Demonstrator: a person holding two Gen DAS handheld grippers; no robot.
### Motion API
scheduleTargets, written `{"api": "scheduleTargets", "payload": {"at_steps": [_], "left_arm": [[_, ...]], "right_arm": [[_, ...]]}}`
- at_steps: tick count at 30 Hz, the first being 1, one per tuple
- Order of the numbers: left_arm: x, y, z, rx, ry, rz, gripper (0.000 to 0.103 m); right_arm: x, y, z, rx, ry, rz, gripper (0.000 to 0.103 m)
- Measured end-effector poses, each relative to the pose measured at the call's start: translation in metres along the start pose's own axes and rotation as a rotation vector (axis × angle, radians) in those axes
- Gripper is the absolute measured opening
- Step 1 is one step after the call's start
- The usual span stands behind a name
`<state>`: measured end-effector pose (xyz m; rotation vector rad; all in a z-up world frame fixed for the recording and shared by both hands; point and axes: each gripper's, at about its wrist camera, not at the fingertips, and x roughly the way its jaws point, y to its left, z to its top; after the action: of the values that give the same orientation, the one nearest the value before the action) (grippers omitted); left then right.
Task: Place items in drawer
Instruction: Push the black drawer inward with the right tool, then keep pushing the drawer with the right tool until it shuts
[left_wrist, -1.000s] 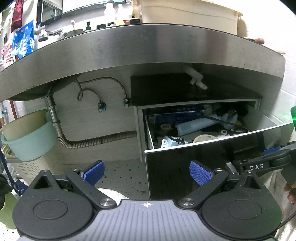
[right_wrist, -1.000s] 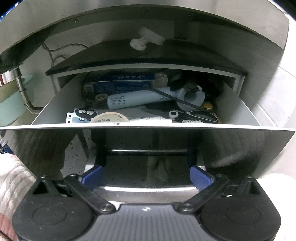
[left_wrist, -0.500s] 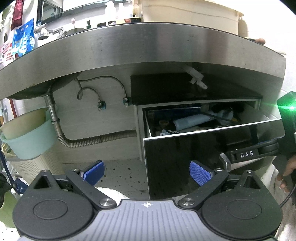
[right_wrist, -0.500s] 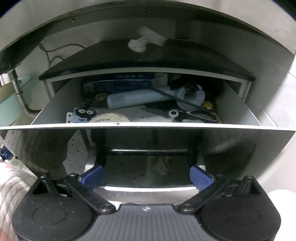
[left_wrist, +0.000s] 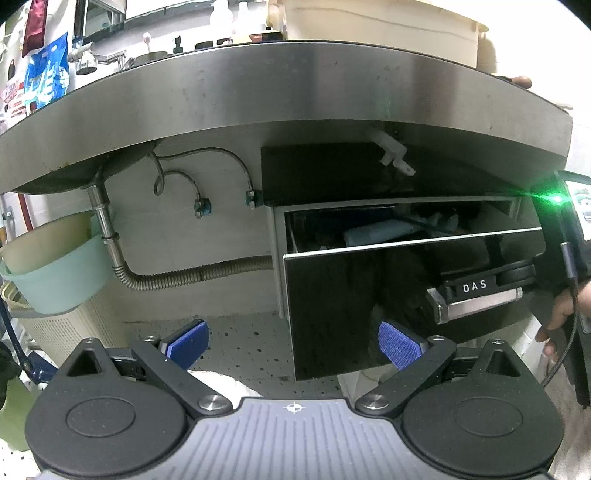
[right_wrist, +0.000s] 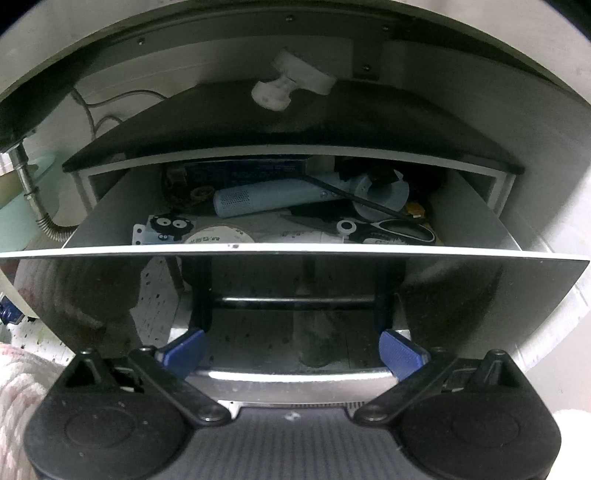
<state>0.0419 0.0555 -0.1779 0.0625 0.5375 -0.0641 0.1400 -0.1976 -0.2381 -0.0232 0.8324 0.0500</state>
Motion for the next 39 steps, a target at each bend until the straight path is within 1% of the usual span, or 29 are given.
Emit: {"api": "scheduleTargets", "payload": {"at_steps": [29, 39], "left_arm": [[0.0041, -0.0006, -0.0001, -0.013, 0.017, -0.004, 0.1], [0.003, -0.0058, -0.0014, 0.015, 0.011, -0.004, 0.1]], "right_arm": [[0.0022, 0.0006, 0.0021, 0.001, -0.006, -0.002, 0.101], [0.0039, 0.0013, 0.0016, 0.002, -0.009, -0.004, 0.101]]}}
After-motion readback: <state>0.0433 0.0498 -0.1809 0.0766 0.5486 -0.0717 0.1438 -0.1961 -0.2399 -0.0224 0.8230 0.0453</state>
